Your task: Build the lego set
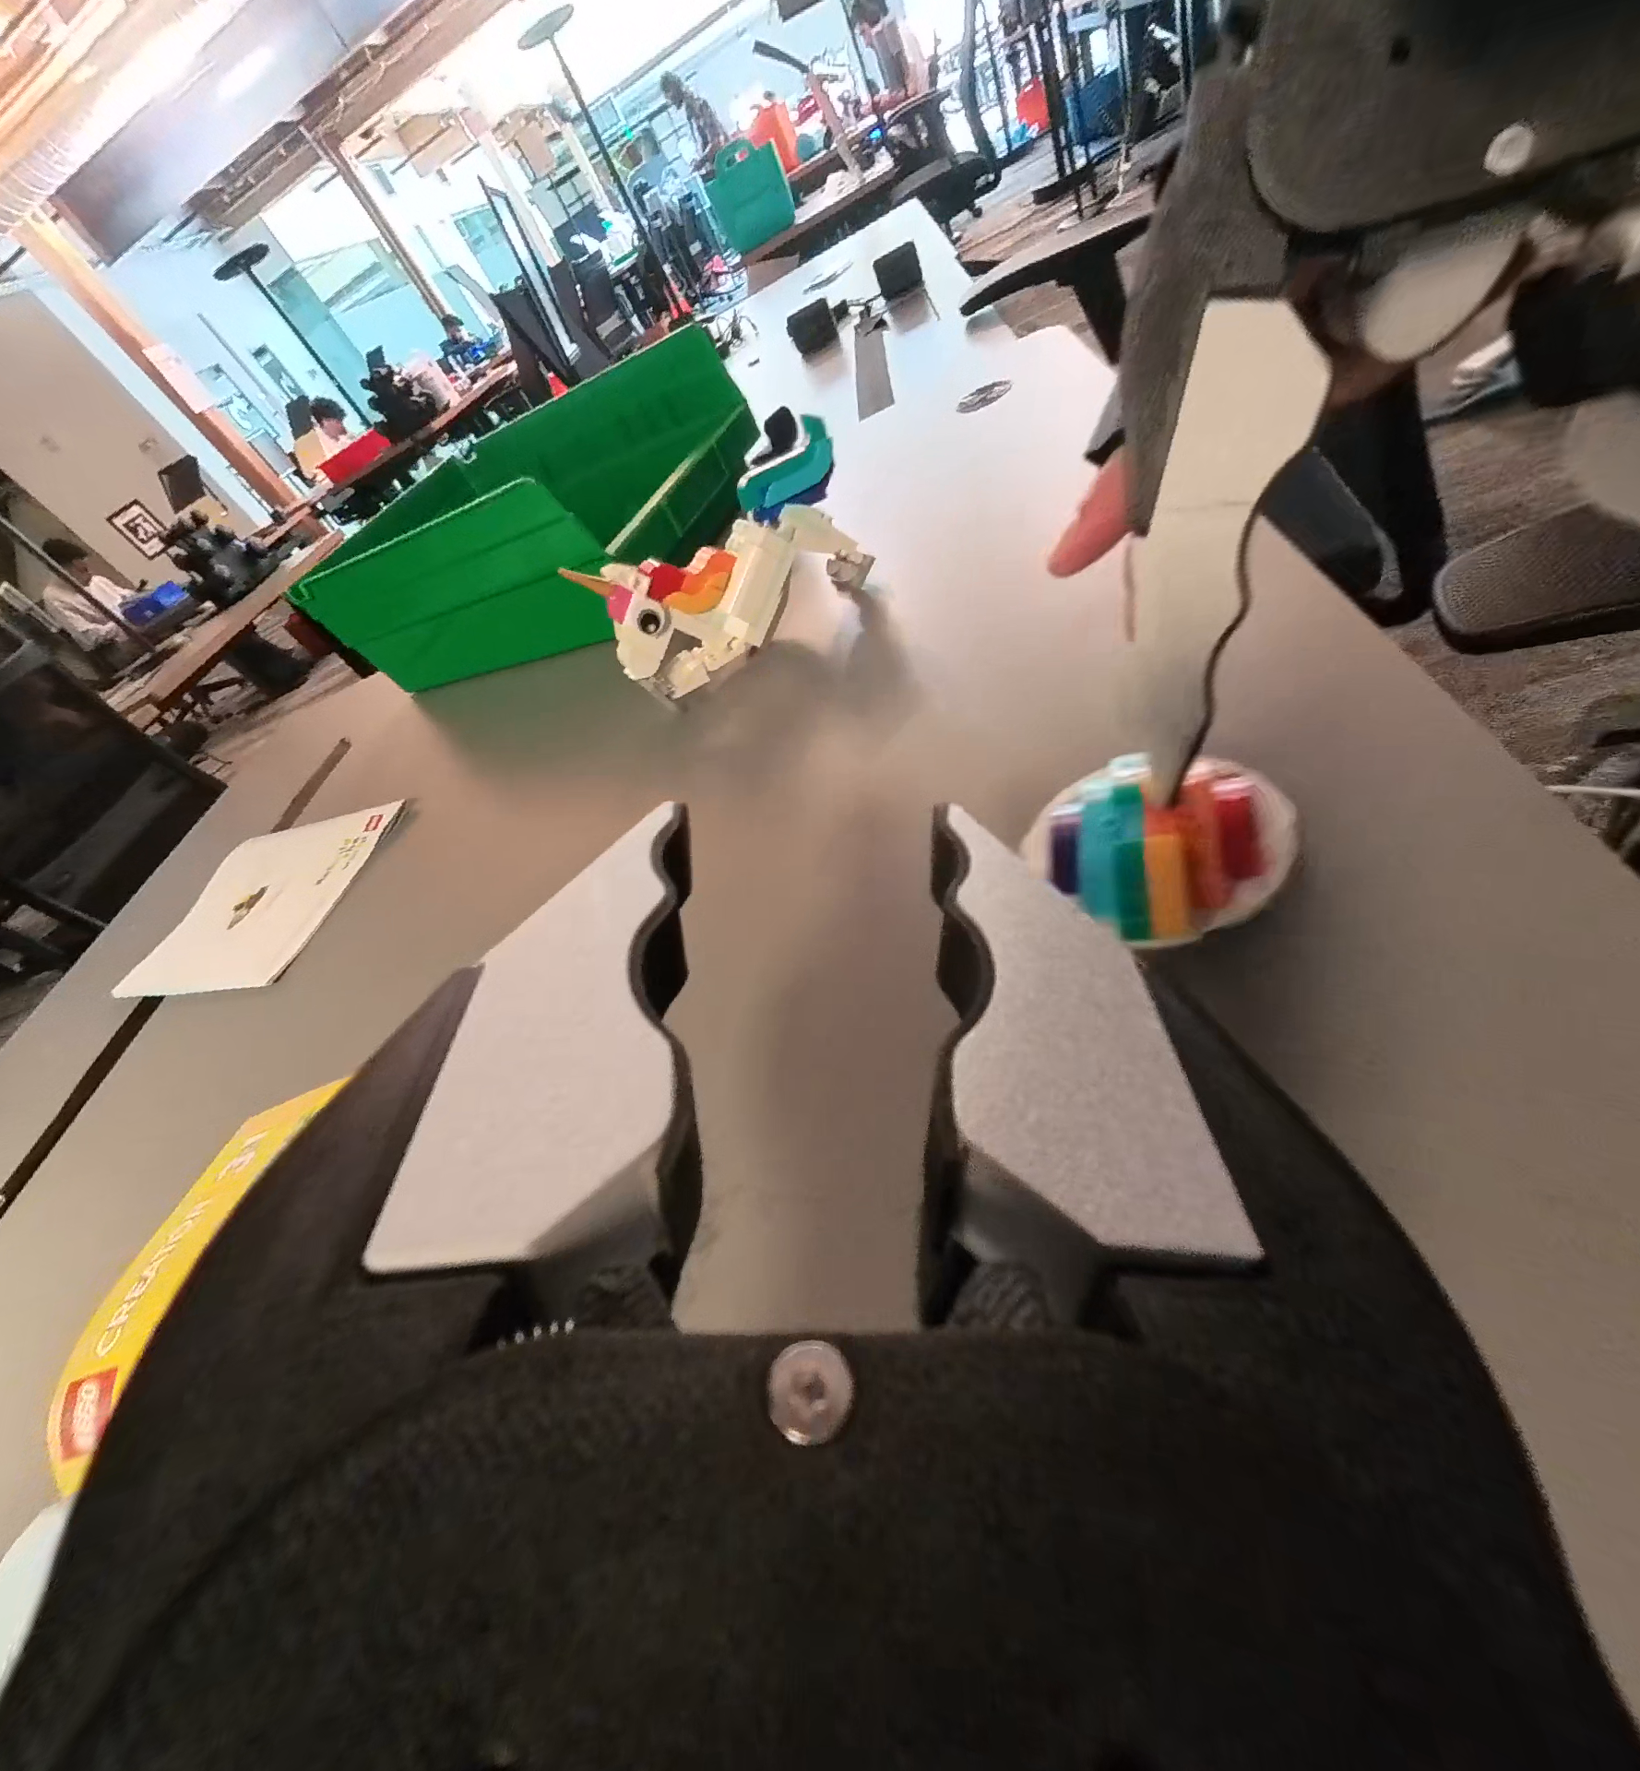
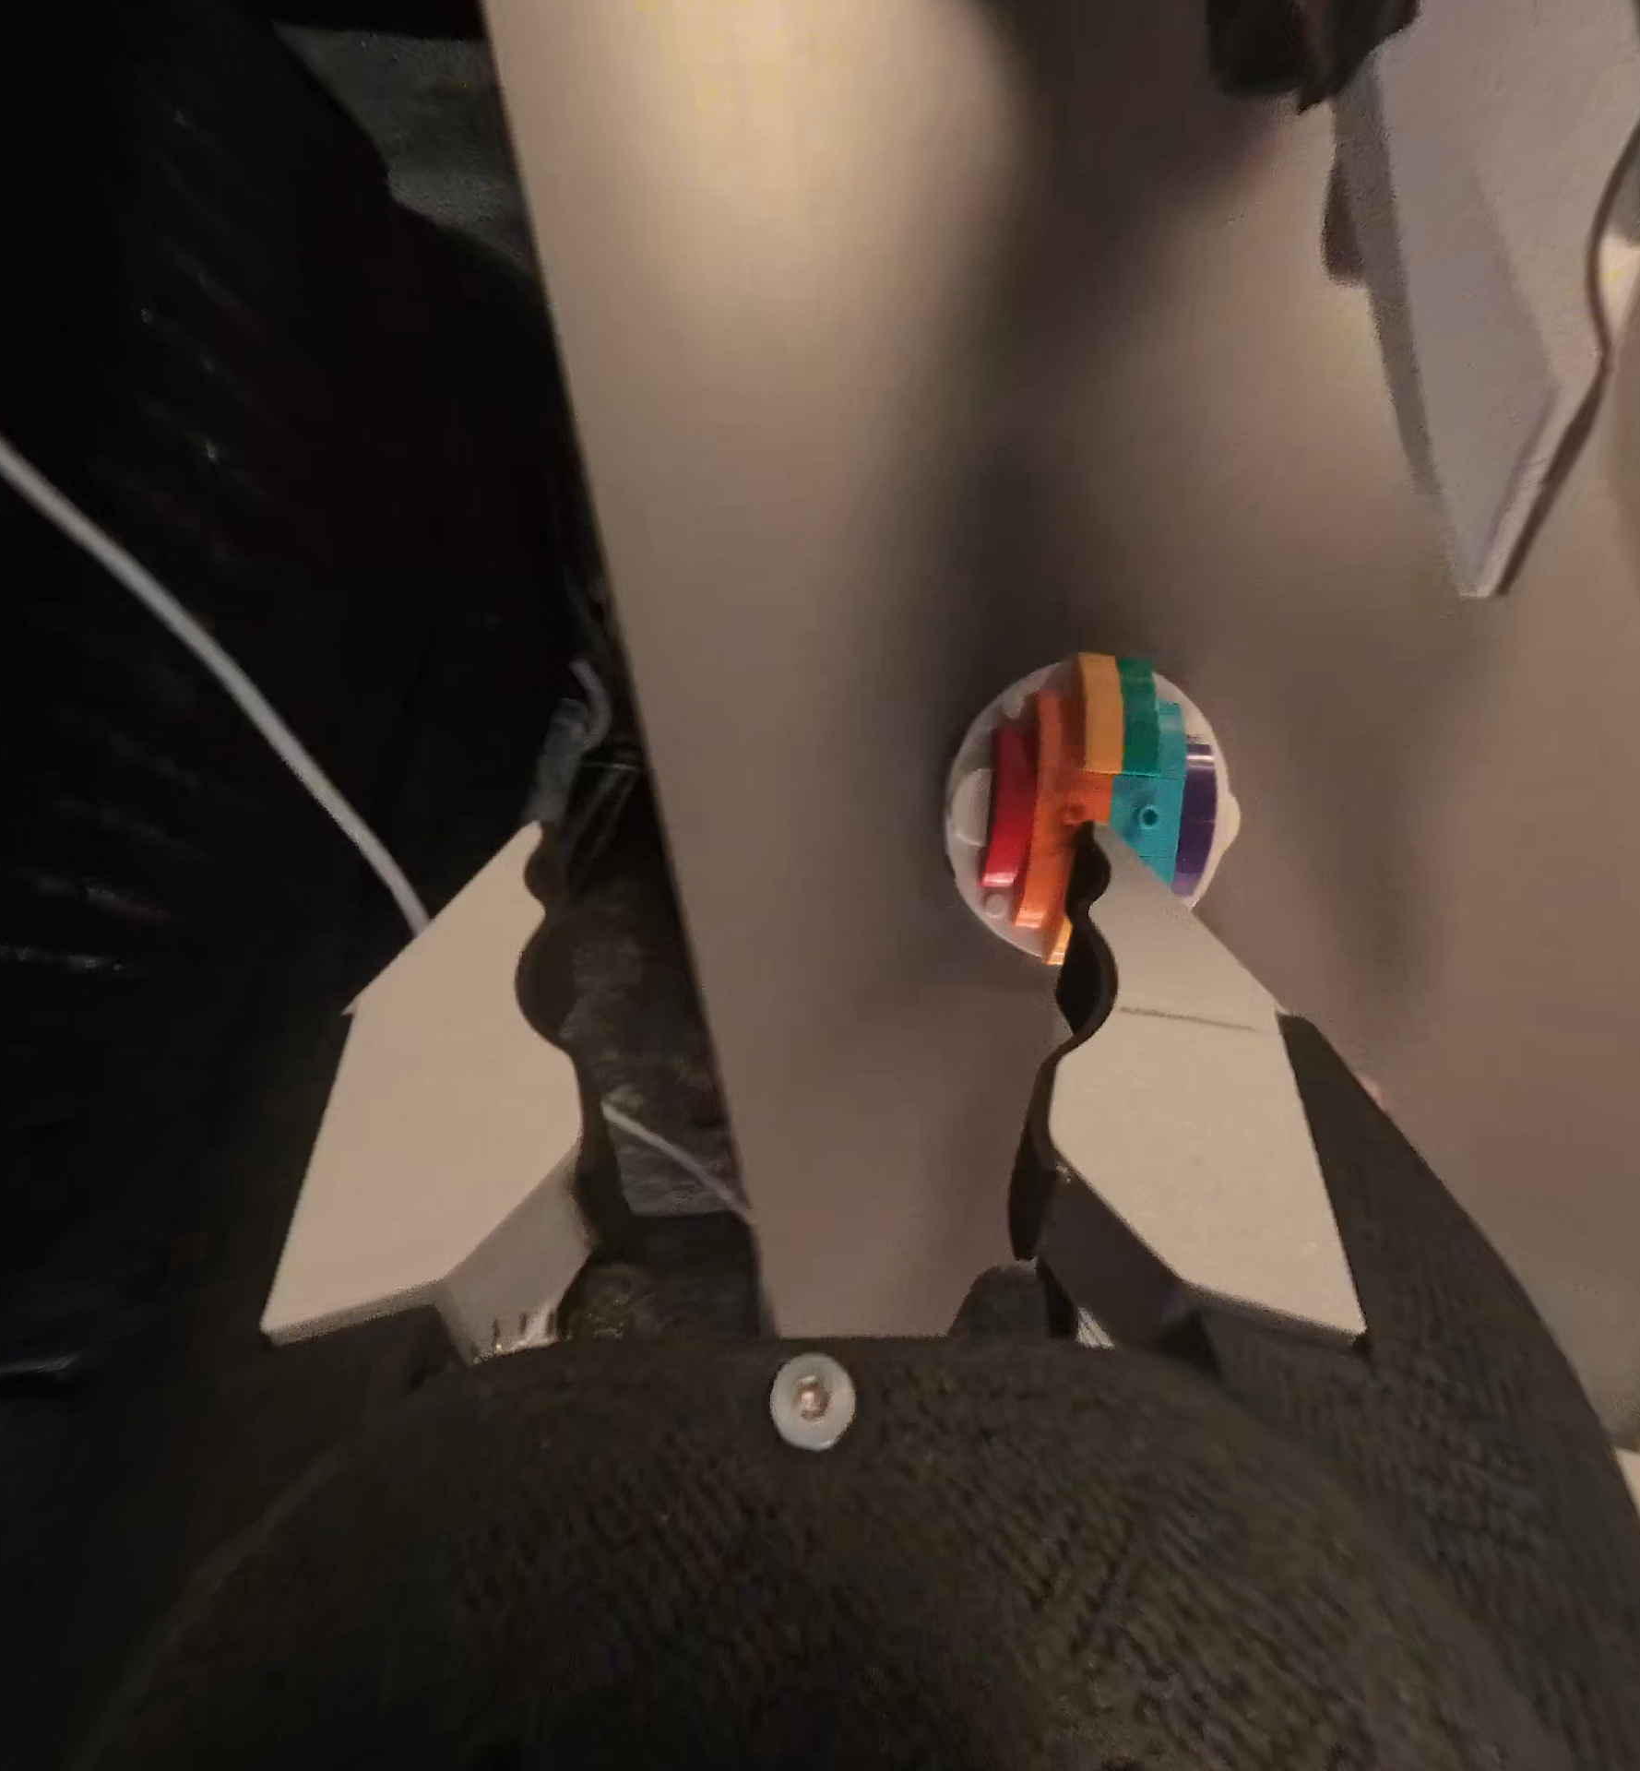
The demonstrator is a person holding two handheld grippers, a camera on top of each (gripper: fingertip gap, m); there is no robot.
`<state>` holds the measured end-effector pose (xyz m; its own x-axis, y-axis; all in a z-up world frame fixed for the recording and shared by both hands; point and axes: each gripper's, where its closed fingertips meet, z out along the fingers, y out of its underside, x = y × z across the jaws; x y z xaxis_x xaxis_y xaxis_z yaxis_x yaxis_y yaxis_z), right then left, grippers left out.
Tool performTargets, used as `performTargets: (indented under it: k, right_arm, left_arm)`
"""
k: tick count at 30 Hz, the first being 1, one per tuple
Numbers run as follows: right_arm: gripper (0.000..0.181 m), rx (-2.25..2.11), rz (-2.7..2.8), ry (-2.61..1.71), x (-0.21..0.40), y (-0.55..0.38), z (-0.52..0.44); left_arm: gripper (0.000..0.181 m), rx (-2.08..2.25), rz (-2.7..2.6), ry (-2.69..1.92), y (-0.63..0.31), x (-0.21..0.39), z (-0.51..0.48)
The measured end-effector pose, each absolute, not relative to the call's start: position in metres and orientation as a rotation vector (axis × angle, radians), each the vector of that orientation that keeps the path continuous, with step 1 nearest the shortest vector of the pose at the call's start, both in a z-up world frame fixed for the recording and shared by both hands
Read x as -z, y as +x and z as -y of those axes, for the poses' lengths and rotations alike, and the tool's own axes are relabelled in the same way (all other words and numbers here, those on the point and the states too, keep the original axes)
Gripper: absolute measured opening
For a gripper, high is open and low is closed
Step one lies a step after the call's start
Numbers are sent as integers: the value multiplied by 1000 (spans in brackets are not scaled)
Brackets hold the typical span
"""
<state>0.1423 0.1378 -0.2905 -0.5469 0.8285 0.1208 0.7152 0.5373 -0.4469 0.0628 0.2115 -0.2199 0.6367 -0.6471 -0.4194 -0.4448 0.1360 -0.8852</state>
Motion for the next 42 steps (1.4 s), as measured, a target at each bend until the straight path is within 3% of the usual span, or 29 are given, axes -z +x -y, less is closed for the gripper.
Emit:
performTargets:
  k: [4, 9, 12, 15, 16, 18, 19, 25, 27, 33, 37, 38, 40, 42]
  right_arm:
    - [99, -530, 2426, -1297, 280, 156, -134]
    - [99, -216, 2385, -941, 301, 156, -141]
    - [63, 5, 2303, -728, 299, 152, -147]
    - [38, -41, 2276, -769, 289, 160, -137]
    - [37, -56, 2249, -822, 284, 162, -139]
    - [18, -105, 2155, -887, 265, 161, -144]
    - [11, -115, 2113, -927, 256, 160, -148]
    - [8, 7, 2072, -958, 254, 147, -157]
    - [7, 44, 2034, -958, 252, 142, -162]
    - [7, 36, 1916, -1006, 238, 129, -175]
    - [7, 38, 1892, -1026, 241, 125, -184]
    - [7, 42, 1887, -1029, 241, 124, -187]
    - [7, 48, 1876, -1031, 241, 122, -191]
    - [7, 79, 1875, -1022, 242, 121, -196]
  left_arm:
    - [50, 160, -1012, -1491, 71, 226, -209]
    - [50, 150, -1058, -1479, 80, 229, -204]
    - [53, 169, -1108, -1448, 88, 229, -196]
    - [77, 436, -1317, -1279, 121, 226, -147]
    - [82, 488, -1346, -1257, 129, 225, -136]
    - [86, 477, -1416, -1251, 143, 232, -125]
    - [82, 404, -1438, -1246, 147, 236, -126]
    - [25, -242, -1494, -1185, 151, 258, -155]
    - [15, -325, -1473, -1157, 148, 252, -159]
    - [14, -344, -1369, -1215, 135, 239, -173]
    - [31, -399, -1341, -1265, 125, 243, -185]
    - [31, -403, -1333, -1282, 122, 244, -188]
    - [13, -386, -1320, -1344, 118, 248, -193]
    - [12, -367, -1295, -1432, 115, 251, -198]
